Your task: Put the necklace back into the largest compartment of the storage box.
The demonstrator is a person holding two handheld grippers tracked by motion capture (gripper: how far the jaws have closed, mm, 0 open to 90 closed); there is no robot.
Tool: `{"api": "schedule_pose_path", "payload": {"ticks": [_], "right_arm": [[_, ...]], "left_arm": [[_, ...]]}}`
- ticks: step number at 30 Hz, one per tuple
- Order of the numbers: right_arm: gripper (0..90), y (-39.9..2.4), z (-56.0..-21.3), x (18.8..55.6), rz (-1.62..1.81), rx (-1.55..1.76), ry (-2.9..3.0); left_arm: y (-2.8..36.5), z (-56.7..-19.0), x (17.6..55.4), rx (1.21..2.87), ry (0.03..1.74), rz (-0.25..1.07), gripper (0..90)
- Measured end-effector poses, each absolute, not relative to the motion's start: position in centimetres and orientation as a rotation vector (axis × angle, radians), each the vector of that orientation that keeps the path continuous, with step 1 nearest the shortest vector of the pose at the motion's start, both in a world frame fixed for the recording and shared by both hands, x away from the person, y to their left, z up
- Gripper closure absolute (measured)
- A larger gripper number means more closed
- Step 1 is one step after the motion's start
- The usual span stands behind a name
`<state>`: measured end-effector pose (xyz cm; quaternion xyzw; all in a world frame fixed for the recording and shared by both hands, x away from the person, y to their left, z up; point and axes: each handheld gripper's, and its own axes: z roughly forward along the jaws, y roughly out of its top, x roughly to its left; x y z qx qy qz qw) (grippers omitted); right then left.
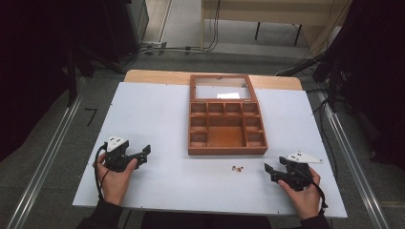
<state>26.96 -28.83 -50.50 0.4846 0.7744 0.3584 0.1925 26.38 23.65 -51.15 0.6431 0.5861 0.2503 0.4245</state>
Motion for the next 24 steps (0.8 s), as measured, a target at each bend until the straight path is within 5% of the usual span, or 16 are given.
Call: {"api": "schedule_pose_path", "payload": {"ticks": [24], "right_arm": [[30.5,-27.1,-50.6,27.0,1.021,1.323,2.212]], "left_arm": [[23.6,-51.1,26.4,1.608,1.465,0.628,11.7]]}}
